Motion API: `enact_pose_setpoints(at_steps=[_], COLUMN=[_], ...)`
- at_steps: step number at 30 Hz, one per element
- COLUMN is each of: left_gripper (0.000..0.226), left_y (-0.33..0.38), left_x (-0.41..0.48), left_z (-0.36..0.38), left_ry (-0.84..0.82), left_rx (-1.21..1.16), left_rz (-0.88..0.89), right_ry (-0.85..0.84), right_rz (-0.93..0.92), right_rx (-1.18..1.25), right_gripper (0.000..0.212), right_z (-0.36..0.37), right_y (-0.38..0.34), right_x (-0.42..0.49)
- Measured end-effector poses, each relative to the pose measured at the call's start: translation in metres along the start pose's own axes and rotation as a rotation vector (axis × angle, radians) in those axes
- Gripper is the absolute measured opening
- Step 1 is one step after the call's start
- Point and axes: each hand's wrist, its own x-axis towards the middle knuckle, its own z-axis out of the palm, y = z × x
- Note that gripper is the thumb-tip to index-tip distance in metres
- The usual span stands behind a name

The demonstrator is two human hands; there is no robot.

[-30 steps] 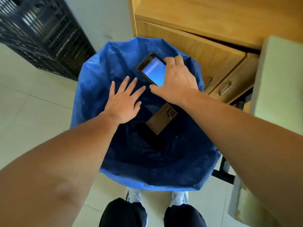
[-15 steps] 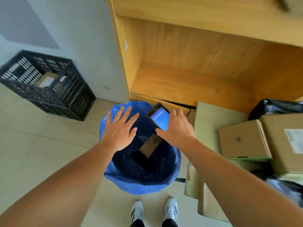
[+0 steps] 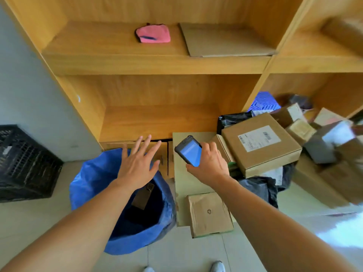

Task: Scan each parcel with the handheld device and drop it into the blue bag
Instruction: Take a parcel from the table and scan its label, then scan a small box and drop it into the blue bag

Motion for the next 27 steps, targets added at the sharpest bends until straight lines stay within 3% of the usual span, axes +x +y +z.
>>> enact_pose_setpoints(at_steps=[15, 27], left_gripper=[0.079, 0.095], left_y=[0.215, 0.267], left_x=[0.062, 0.135], left_z=[0.037, 0.102], left_ry=[-0.100, -0.299], left_rx=[-0.047, -0.045], left_rz=[0.072, 0.053], right_ry=[0.000, -0.008], right_rz=[0.135, 0.317], right_rx=[0.070, 0.062], right_gripper=[0.076, 0.080], right_z=[-0.047, -0.031], right_y=[0.227, 0.276], right_x=[-0.011, -0.011])
